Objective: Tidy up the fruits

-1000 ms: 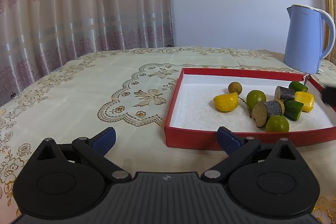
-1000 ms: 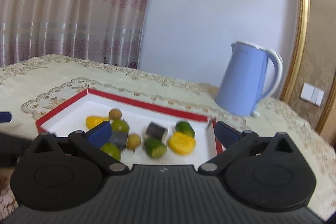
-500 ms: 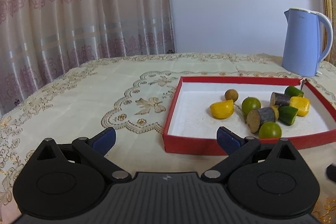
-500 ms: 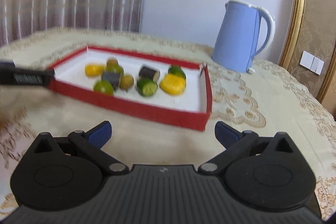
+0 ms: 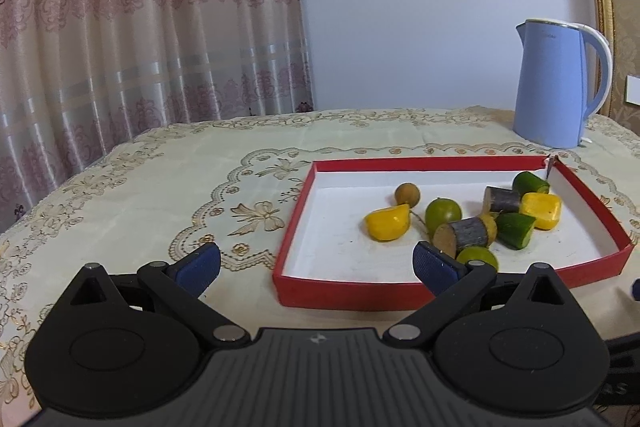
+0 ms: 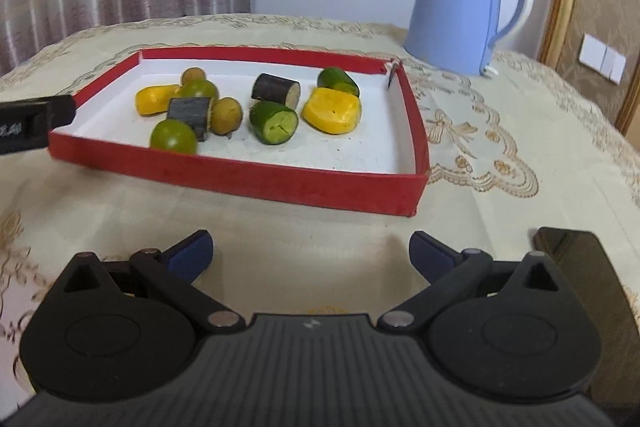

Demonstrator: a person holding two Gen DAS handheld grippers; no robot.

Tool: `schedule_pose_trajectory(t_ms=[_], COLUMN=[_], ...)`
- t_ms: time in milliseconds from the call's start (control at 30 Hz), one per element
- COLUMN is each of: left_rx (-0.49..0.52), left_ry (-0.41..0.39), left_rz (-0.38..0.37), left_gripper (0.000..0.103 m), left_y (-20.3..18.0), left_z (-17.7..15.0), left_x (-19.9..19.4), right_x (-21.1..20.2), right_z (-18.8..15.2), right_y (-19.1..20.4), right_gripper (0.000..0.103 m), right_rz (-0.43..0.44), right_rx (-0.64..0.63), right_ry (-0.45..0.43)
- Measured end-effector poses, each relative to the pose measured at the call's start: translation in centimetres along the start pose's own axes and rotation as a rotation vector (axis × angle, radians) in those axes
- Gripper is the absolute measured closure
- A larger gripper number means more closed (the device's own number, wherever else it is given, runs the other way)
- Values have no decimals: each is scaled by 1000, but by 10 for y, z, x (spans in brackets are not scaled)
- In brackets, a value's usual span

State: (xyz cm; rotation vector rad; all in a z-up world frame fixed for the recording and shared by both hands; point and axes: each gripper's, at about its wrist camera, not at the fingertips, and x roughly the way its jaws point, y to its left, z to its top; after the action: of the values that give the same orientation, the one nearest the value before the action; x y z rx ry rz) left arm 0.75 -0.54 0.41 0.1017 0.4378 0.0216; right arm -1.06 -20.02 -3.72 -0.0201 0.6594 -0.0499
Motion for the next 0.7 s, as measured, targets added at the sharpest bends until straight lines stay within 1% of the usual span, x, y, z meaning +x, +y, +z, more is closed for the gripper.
schedule_pose_trajectory(t_ms=[100,367,533,700], left_rx=[7,-1,-7,5], left_ry=[-1,31,38,77], left_rz=[-6,-31,-46,-69], left_gripper=[0,0,0,0], left_y=[-4,-7,-8,-13], left_z=[-1,-1,4,6], left_x=[1,3,2,8], right_x=[5,5,9,9], right_z=[0,1,1,1], right_y=[-1,5,-4,-4], right_gripper=[0,0,0,0], right_rz=[-5,-32,17,16], right_rx=[23,-10,50,48], right_ry=[-17,-35,-14,-13])
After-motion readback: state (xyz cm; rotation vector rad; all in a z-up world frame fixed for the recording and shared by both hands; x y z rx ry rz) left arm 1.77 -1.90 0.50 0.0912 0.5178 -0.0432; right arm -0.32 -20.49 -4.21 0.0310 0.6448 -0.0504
